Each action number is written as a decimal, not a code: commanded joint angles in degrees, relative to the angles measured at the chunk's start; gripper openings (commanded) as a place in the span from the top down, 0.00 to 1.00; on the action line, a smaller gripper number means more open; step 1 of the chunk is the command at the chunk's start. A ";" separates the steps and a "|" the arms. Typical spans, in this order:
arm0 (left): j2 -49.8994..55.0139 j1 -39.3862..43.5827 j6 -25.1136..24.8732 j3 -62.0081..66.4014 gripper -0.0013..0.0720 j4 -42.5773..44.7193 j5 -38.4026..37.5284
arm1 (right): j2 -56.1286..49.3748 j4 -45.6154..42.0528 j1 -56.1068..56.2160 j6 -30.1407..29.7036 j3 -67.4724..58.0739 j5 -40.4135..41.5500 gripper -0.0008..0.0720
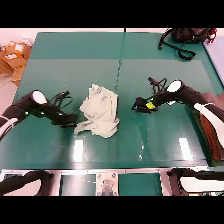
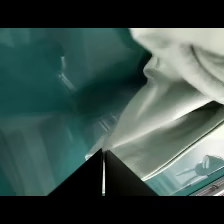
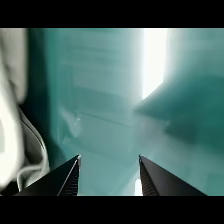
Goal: Fold the shirts.
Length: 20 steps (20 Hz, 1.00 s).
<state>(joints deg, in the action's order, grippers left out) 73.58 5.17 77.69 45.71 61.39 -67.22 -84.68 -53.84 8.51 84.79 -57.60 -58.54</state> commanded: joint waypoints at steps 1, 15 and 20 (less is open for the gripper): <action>-0.76 -4.39 -1.75 -0.02 0.95 3.78 -2.71 | -2.25 5.81 5.05 -0.31 -0.02 4.87 0.40; -0.79 -7.82 -3.17 0.35 0.96 4.46 -2.45 | -16.17 21.55 10.84 -9.77 -12.83 12.55 0.97; -2.25 -19.34 -2.49 8.41 0.96 4.22 -7.32 | -9.84 17.42 -1.90 -10.47 -13.77 -1.20 0.97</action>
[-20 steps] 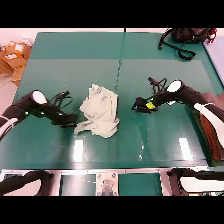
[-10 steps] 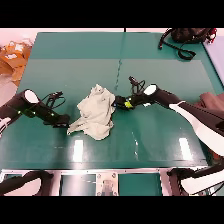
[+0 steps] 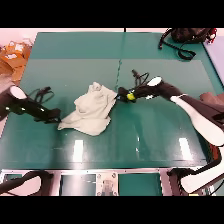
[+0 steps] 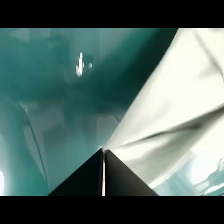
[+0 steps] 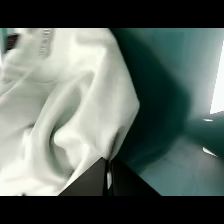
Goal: Fold the shirts.
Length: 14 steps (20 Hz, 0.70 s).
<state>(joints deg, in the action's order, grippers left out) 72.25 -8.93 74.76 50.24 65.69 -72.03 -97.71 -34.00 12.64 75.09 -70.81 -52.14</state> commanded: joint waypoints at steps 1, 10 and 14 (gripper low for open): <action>-1.79 -6.38 1.20 5.64 0.96 -0.35 -2.97 | 5.73 -4.48 -8.63 -0.76 -0.57 -9.46 0.97; -13.16 -7.34 -2.19 26.86 0.96 -37.11 -4.09 | 28.35 -5.05 -18.86 -5.27 -10.84 -20.00 0.97; -16.37 -7.37 1.36 43.58 0.96 -36.52 -4.02 | 37.05 -5.11 -24.02 -4.61 -25.49 -21.49 0.97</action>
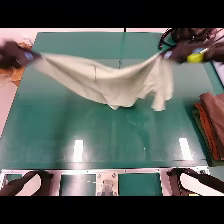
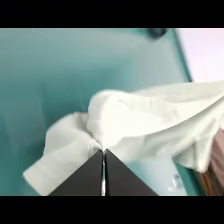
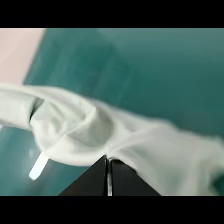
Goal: Fold the shirts.
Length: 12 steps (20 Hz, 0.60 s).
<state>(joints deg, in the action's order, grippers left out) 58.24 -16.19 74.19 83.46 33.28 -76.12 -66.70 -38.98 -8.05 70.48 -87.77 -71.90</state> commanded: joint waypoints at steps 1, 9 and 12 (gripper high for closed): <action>-2.34 -0.11 2.36 14.21 0.96 -3.63 -0.13 | 8.31 -0.24 -4.96 0.02 -11.15 -1.73 0.97; 3.17 -0.09 3.21 22.88 0.96 13.14 6.56 | 17.33 -1.99 -7.98 3.02 -7.89 -9.20 0.97; 13.46 0.11 -0.22 22.88 0.96 7.87 6.67 | 17.29 -1.99 -7.78 2.58 6.21 -8.07 0.97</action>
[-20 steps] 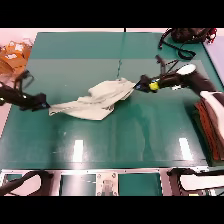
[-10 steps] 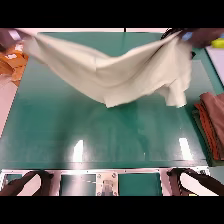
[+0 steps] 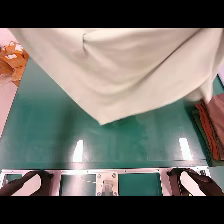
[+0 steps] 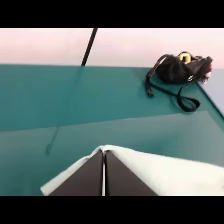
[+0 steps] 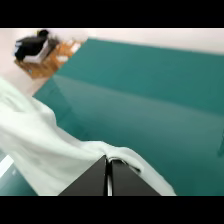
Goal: Fold the shirts.
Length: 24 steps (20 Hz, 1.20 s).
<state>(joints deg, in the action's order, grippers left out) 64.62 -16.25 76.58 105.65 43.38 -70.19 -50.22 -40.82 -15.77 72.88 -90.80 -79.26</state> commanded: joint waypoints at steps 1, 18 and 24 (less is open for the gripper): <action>11.43 1.11 -3.78 0.70 0.95 -5.03 0.74 | 0.76 -0.15 0.79 -1.16 15.98 1.57 0.97; 44.59 10.69 4.90 3.15 0.95 -5.09 -18.01 | -23.45 -0.68 7.17 -4.61 39.95 23.54 0.49; 36.26 11.69 9.31 -1.46 0.96 13.68 -28.79 | -21.92 -2.82 -2.23 -6.03 38.88 9.94 0.51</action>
<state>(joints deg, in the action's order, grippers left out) 105.30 -5.17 83.85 106.94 45.52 -92.73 -72.82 -42.15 -14.00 67.29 -51.55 -62.78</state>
